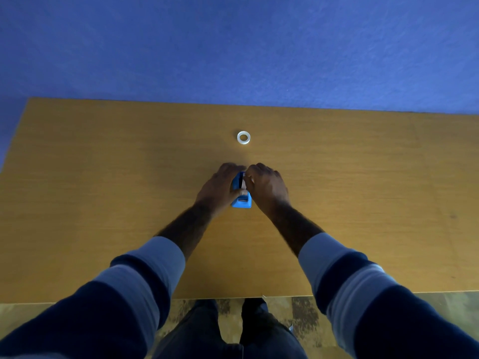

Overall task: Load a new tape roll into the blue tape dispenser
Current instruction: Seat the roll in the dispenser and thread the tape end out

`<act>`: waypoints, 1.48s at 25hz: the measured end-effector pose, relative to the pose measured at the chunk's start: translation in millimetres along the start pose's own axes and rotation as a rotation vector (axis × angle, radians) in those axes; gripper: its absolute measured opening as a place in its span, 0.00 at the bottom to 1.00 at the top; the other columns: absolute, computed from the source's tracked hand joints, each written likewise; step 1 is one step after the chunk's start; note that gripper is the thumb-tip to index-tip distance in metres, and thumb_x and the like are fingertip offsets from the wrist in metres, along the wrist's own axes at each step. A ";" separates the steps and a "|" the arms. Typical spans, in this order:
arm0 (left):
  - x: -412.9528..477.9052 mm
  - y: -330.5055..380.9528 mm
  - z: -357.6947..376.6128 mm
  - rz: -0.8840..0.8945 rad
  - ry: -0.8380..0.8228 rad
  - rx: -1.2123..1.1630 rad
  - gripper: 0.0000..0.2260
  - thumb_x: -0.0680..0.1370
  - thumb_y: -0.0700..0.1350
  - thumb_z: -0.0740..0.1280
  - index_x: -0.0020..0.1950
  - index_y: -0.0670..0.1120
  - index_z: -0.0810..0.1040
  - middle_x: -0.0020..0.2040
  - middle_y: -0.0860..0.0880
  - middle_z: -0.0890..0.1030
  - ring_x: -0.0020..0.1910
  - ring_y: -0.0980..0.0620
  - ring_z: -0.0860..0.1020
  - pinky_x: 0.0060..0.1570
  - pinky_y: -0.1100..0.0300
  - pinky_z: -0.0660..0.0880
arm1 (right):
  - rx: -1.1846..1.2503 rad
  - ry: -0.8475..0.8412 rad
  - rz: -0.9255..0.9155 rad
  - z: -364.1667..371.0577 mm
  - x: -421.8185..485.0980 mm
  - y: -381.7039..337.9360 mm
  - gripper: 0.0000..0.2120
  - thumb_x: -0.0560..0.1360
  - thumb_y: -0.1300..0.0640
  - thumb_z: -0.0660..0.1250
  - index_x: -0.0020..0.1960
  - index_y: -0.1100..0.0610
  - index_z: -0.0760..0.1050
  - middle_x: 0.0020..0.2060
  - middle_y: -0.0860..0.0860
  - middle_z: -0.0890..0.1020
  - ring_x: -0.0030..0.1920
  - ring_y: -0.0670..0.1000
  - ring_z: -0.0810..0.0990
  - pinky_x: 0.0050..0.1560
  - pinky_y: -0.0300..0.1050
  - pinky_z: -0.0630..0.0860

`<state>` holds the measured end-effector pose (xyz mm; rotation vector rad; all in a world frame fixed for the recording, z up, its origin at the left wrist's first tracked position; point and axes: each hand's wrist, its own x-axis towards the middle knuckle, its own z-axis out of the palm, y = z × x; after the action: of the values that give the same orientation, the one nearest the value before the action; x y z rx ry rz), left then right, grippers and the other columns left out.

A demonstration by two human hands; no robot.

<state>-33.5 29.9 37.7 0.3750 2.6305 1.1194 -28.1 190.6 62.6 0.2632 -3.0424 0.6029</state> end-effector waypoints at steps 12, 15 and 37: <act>-1.4 1.3 -2.1 -0.004 0.009 0.056 0.22 0.75 0.46 0.73 0.69 0.50 0.76 0.65 0.50 0.77 0.61 0.48 0.79 0.62 0.49 0.74 | 0.078 -0.003 0.012 -3.1 -12.2 0.4 0.06 0.78 0.59 0.69 0.52 0.61 0.80 0.46 0.57 0.82 0.46 0.56 0.80 0.43 0.51 0.78; -0.7 1.0 -1.2 -0.003 0.008 0.064 0.23 0.76 0.46 0.73 0.70 0.49 0.76 0.66 0.49 0.77 0.62 0.48 0.78 0.62 0.51 0.74 | 0.077 -0.010 0.016 -3.3 -15.8 -0.8 0.08 0.78 0.59 0.69 0.54 0.62 0.81 0.49 0.56 0.82 0.51 0.56 0.79 0.47 0.49 0.78; -1.7 2.5 -1.1 -0.017 0.017 0.060 0.20 0.75 0.47 0.74 0.66 0.49 0.76 0.64 0.50 0.77 0.60 0.48 0.79 0.60 0.49 0.75 | 0.099 -0.088 0.048 -9.7 -5.9 0.2 0.09 0.79 0.56 0.68 0.56 0.60 0.82 0.49 0.54 0.82 0.51 0.52 0.78 0.47 0.46 0.78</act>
<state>-31.9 30.3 40.5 0.3560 2.6819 1.0445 -22.4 195.4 71.2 0.2256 -3.1156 0.7669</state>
